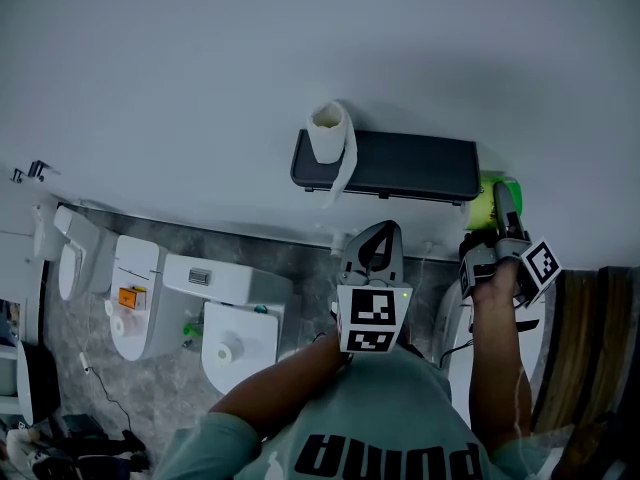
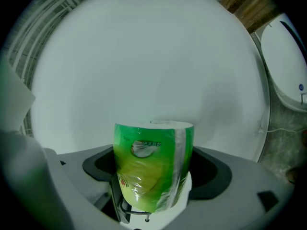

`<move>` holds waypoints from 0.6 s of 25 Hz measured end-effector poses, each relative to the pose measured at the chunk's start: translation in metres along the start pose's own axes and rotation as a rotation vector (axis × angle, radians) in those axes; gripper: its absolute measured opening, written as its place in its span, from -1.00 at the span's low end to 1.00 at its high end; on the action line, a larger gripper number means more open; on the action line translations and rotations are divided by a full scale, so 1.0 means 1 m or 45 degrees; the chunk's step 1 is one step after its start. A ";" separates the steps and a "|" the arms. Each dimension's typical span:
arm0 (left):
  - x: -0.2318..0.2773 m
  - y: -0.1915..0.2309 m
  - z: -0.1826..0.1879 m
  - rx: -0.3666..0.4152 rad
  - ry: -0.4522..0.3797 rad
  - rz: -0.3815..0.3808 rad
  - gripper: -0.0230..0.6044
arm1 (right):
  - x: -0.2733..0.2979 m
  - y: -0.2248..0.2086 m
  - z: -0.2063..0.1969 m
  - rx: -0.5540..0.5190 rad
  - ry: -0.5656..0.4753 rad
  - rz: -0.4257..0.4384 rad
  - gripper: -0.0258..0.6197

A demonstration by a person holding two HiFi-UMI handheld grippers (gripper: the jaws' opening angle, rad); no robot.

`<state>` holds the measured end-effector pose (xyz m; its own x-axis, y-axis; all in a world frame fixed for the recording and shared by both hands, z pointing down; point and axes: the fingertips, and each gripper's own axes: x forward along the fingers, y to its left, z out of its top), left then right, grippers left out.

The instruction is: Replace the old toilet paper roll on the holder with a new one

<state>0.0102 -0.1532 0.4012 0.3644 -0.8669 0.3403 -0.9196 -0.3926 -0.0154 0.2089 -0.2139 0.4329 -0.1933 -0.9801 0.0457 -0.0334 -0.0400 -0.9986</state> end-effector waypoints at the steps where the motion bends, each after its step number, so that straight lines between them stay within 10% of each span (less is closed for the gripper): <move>1: 0.001 0.002 -0.001 -0.001 0.000 0.002 -0.90 | 0.001 -0.001 -0.002 0.012 0.000 0.002 0.42; 15: -0.008 0.013 0.004 -0.003 0.005 0.025 -0.90 | 0.000 -0.001 -0.007 0.130 -0.052 0.021 0.42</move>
<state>-0.0046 -0.1528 0.3945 0.3457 -0.8730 0.3439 -0.9268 -0.3750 -0.0201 0.2018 -0.2128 0.4345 -0.1531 -0.9877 0.0300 0.0698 -0.0411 -0.9967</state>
